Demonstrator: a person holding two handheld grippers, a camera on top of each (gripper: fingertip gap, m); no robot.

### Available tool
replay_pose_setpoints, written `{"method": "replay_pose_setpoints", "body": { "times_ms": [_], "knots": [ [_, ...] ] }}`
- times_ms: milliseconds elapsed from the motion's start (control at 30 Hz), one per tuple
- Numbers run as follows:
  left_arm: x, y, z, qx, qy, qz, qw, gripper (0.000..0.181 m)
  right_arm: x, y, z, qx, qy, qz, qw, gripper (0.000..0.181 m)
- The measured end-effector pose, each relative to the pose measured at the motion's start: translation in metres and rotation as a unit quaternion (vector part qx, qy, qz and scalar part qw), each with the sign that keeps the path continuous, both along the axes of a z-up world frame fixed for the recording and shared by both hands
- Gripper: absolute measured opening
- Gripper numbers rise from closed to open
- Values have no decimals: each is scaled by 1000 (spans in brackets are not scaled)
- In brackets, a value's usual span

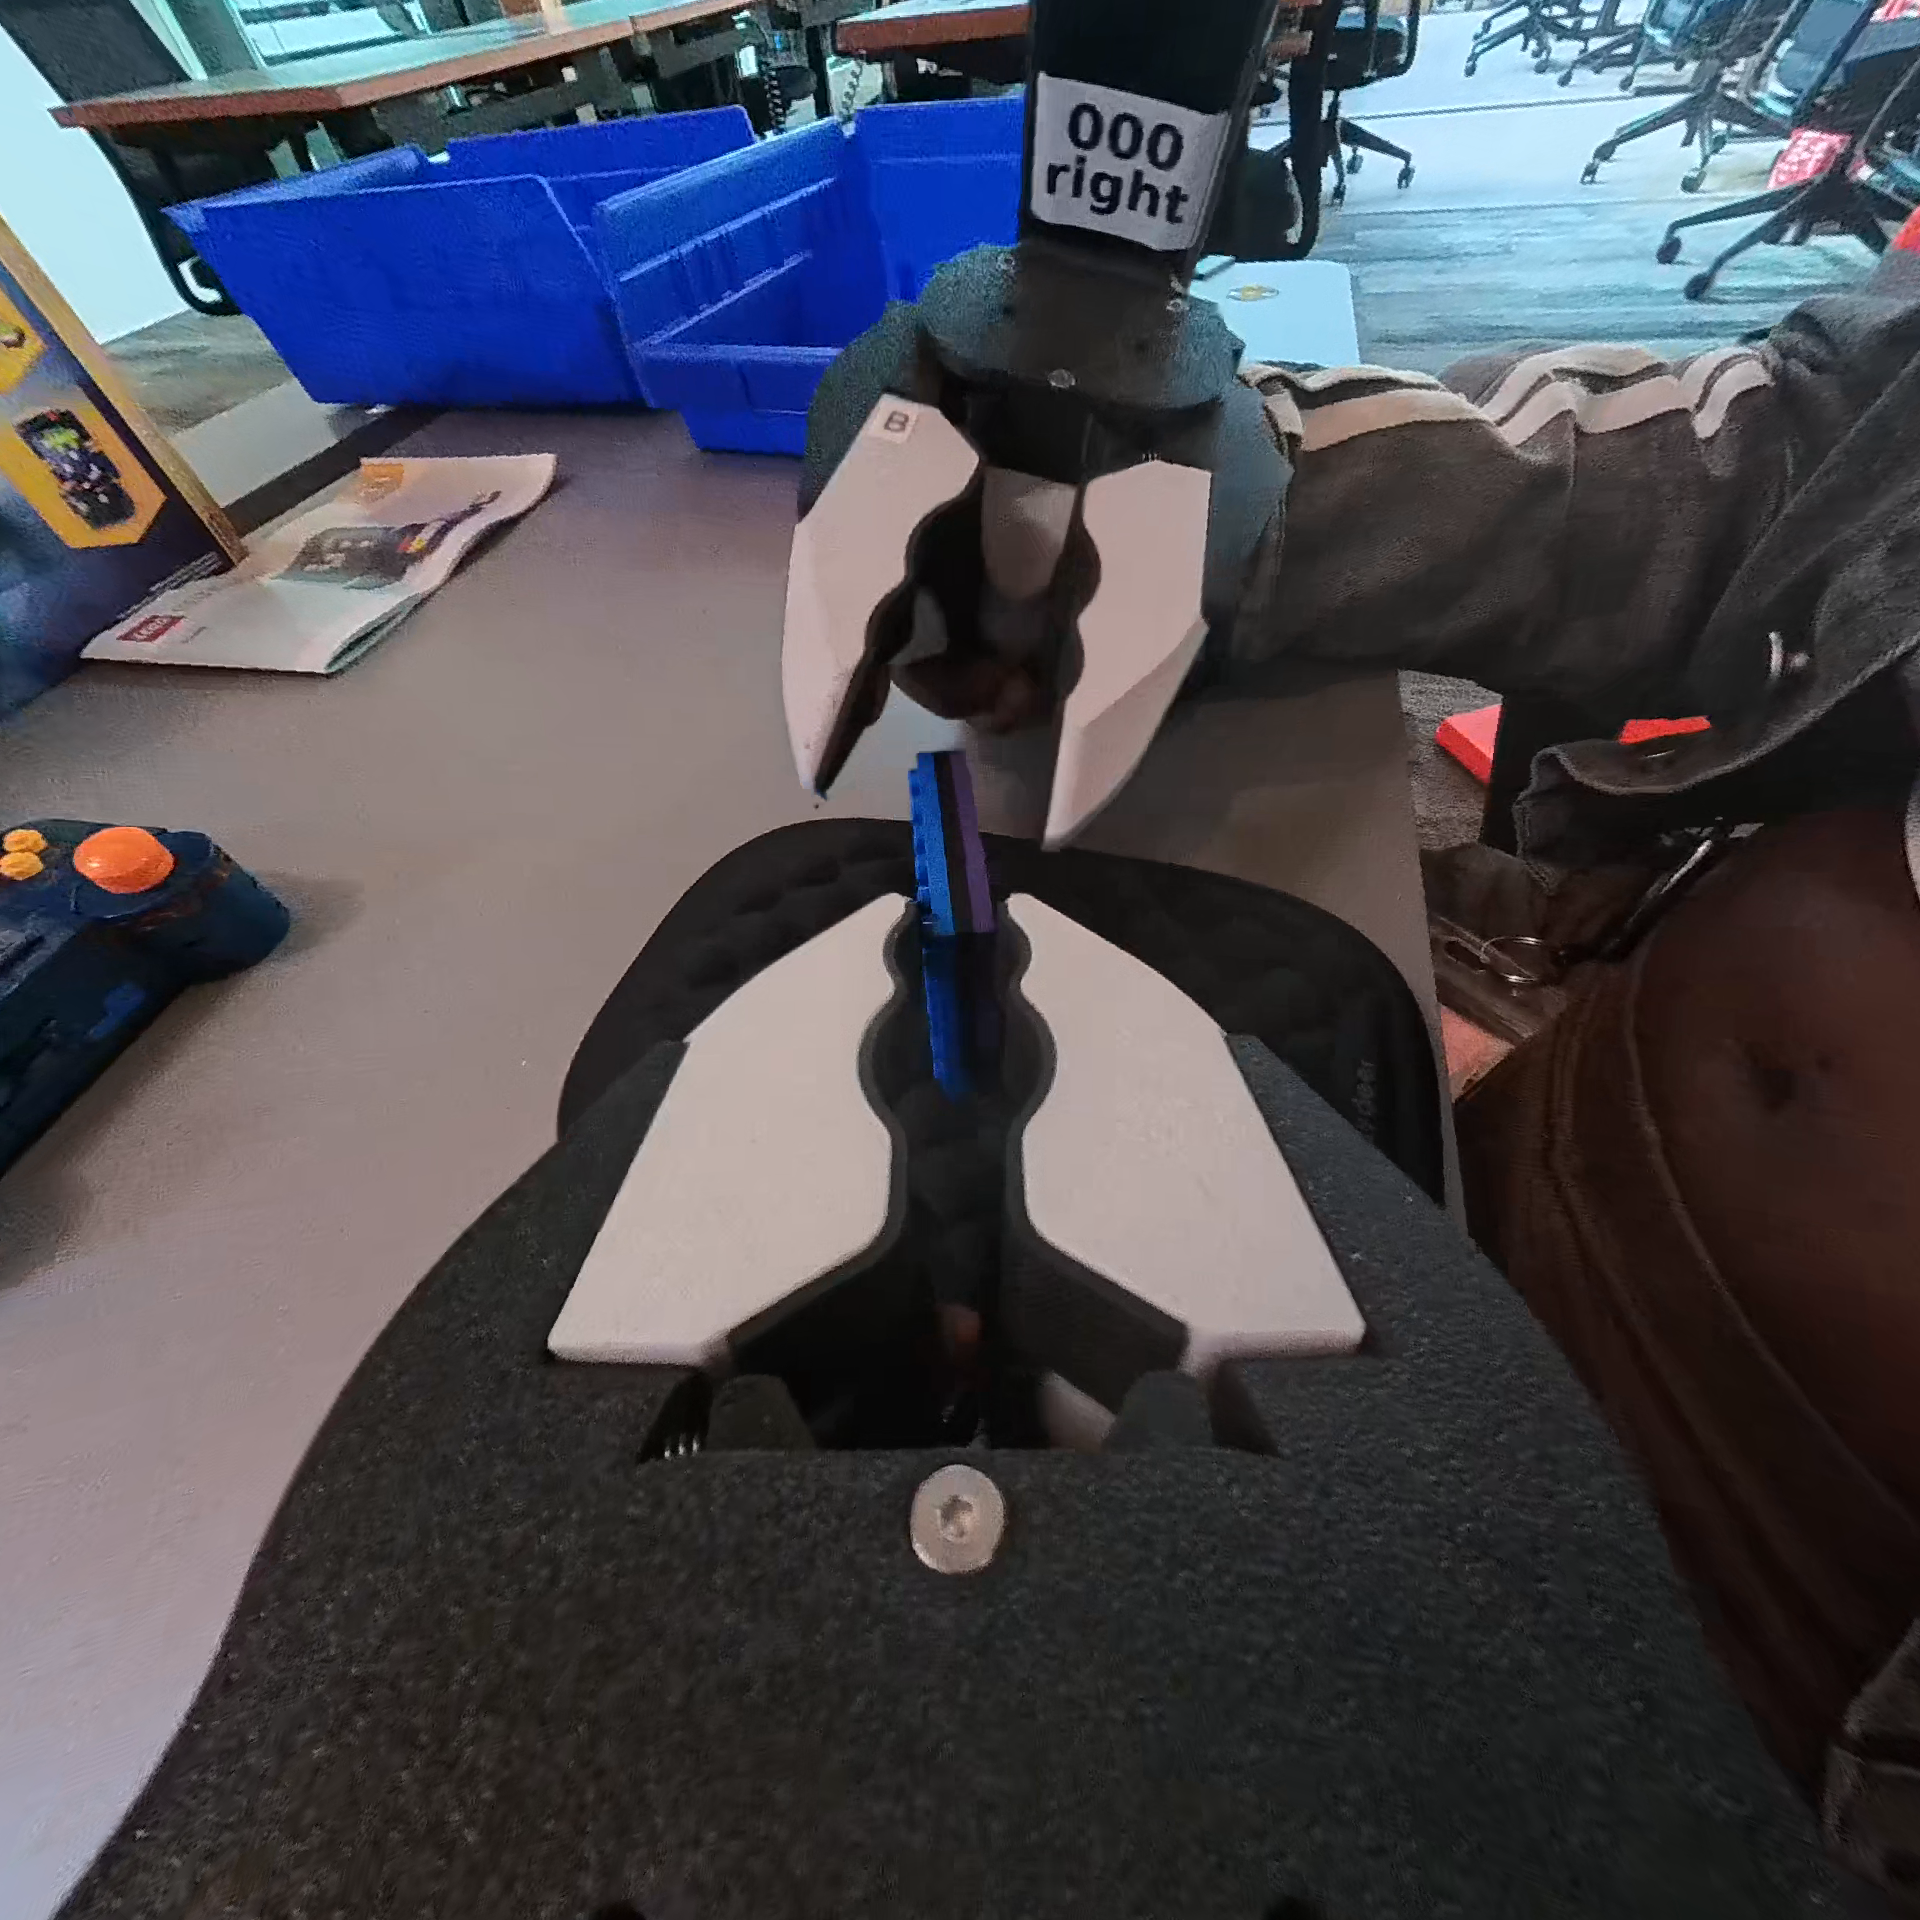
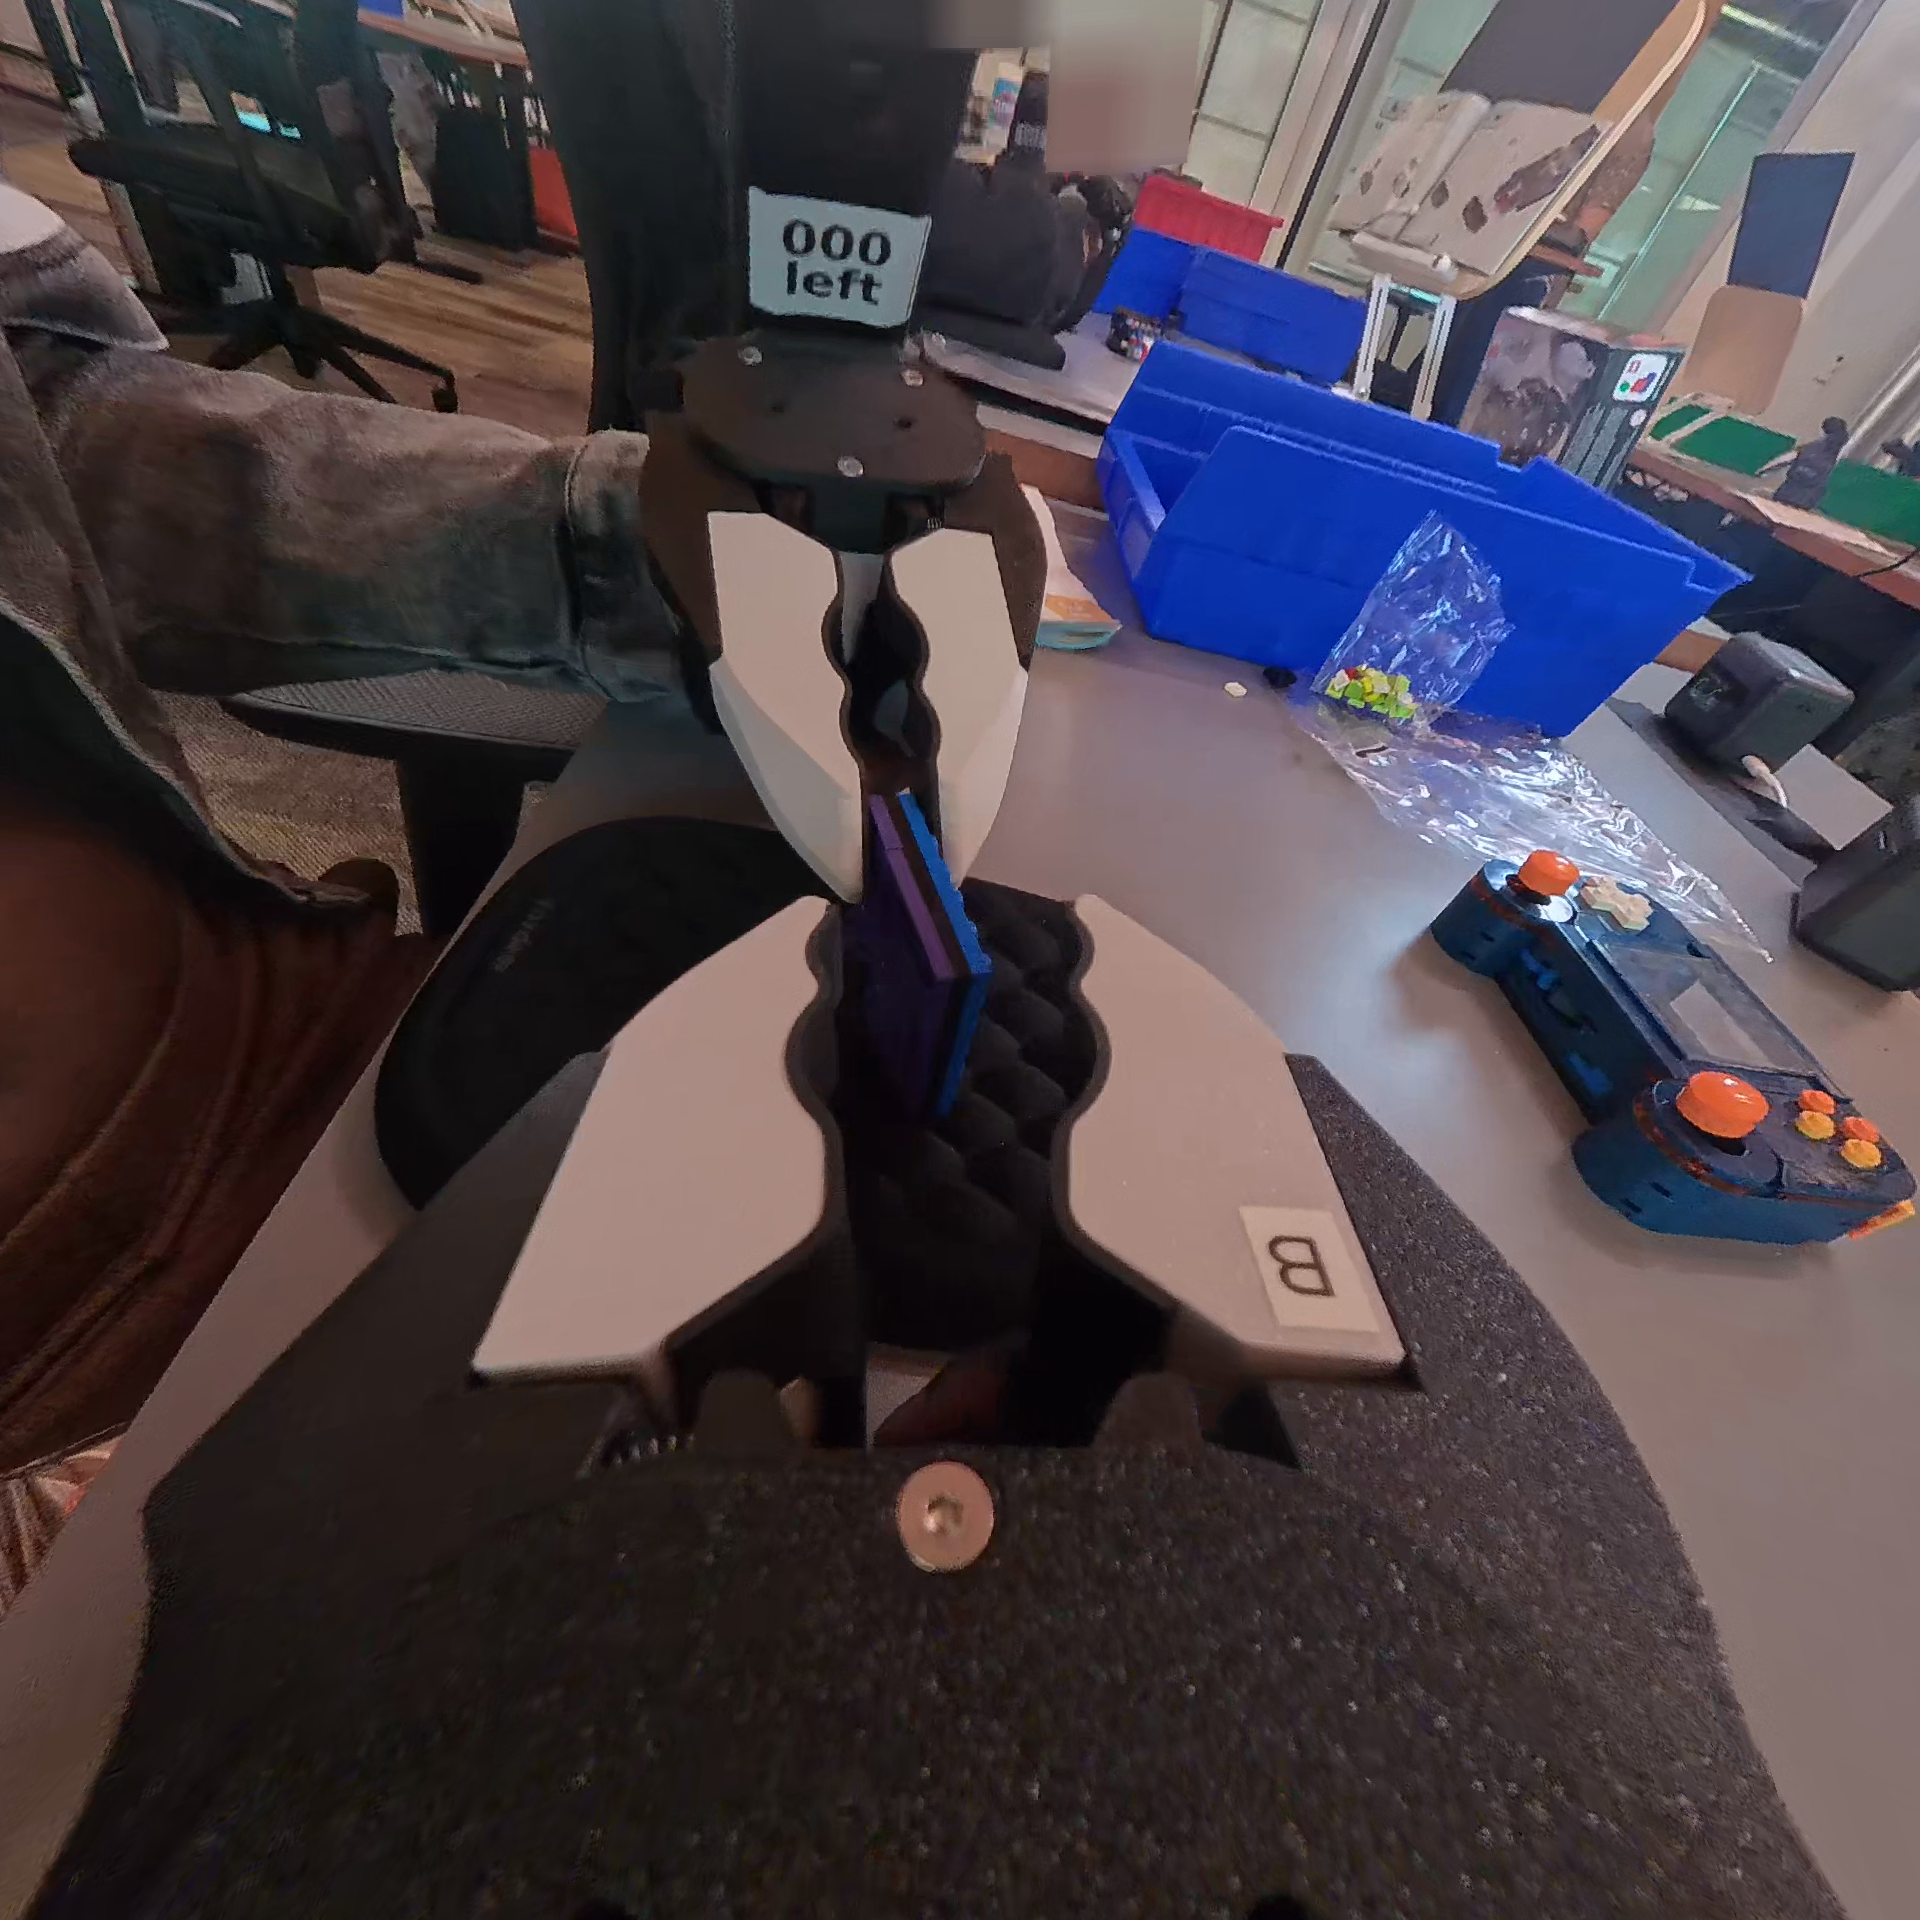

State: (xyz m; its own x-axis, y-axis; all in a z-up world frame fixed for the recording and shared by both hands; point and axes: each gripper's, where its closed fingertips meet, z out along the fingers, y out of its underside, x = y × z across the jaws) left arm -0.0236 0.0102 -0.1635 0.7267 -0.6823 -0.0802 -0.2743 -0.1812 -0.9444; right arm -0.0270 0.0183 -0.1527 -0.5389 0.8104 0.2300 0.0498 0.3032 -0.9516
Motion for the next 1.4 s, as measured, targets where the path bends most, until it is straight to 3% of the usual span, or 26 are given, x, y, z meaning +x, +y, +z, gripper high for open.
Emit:
{"method": "replay_pose_setpoints", "body": {
  "times_ms": [67, 100, 267, 367, 700, 1000, 1133, 1233, 1300, 1400],
  "knots": [
    [1, 0, 0, -2, -1, -5, 1000, 12, -1, -3, -5, 15, -14, 4, 1000, 33],
    [2, -1, 0, -2, 1, -9, 1000, 12, -1, -4, -9, 26, -20, 6, 999, 20],
    [7, -5, -3, 18, 31, -25, 999, 12, 3, -12, -15, 43, -35, 34, 998, 13],
    [9, -8, -7, 52, 82, -41, 994, 11, 7, -16, -20, 62, -42, 55, 996, 13],
    [9, -14, -13, -3, 154, -151, 976, 15, 8, -19, -24, 186, -71, 133, 971, 13],
    [6, -12, -10, -24, 178, -240, 954, 16, 7, -15, -22, 300, -56, 195, 932, 17],
    [4, -7, -9, -48, 153, -259, 952, 16, 5, -9, -21, 312, -76, 223, 920, 18],
    [3, -3, -8, -48, 144, -198, 968, 15, 4, -7, -17, 253, -78, 195, 944, 18],
    [4, -4, -9, -47, 165, -158, 972, 14, -2, -4, -11, 201, -44, 122, 971, 27],
    [12, -8, -11, -35, 211, -131, 968, 14, 8, -4, -15, 178, -35, 69, 981, 35]
  ]
}}
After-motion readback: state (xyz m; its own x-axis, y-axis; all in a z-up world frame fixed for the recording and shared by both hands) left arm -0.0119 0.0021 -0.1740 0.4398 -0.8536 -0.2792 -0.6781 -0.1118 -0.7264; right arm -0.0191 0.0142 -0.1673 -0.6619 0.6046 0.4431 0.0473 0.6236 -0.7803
